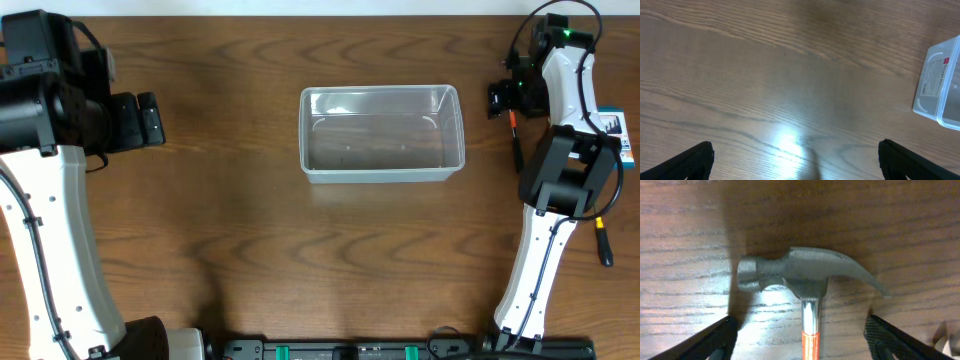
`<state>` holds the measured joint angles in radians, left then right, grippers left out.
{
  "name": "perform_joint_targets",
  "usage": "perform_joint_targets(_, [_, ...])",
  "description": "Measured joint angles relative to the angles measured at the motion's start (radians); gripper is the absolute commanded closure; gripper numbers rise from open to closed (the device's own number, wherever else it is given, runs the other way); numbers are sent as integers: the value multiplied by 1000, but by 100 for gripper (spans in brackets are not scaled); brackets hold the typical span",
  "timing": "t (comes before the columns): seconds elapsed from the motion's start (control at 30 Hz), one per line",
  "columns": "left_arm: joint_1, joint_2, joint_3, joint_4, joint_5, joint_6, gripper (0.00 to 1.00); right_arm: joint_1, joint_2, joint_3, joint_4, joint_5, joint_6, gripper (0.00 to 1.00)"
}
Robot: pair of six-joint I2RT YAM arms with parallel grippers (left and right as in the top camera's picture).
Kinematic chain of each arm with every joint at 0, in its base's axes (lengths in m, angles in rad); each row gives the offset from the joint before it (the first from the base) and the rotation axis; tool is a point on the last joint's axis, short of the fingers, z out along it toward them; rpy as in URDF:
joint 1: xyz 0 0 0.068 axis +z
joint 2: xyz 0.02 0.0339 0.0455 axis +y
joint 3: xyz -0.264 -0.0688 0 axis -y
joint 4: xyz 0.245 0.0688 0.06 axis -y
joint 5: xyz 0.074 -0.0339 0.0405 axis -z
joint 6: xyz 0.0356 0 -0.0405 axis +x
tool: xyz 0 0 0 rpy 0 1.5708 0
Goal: Pack container
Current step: 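Close the right gripper on the hammer handle, then lift the hammer and carry it left over the clear container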
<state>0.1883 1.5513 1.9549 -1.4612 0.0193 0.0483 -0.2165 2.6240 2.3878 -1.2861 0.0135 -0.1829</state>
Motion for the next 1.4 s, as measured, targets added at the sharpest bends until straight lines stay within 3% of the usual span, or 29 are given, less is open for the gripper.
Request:
perform_joint_targets(0.2, [0,0,0,0,0,0,2,0,0,0,-16,4,10,40])
perform_joint_targets(0.4, [0,0,0,0,0,0,2,0,0,0,-23,11,9,61])
perform_joint_targets(0.63, [0,0,0,1,0,0,2,0,0,0,-19,14,10,65])
perform_joint_targets(0.73, [0,0,0,2,0,0,2,0,0,0,-13,17,8,73])
perform_joint_targets(1.1, [0,0,0,2,0,0,2,0,0,0,-6,21,10,81])
perform_joint_targets(1.4, [0,0,0,2,0,0,2,0,4,12,-27,28,10,94])
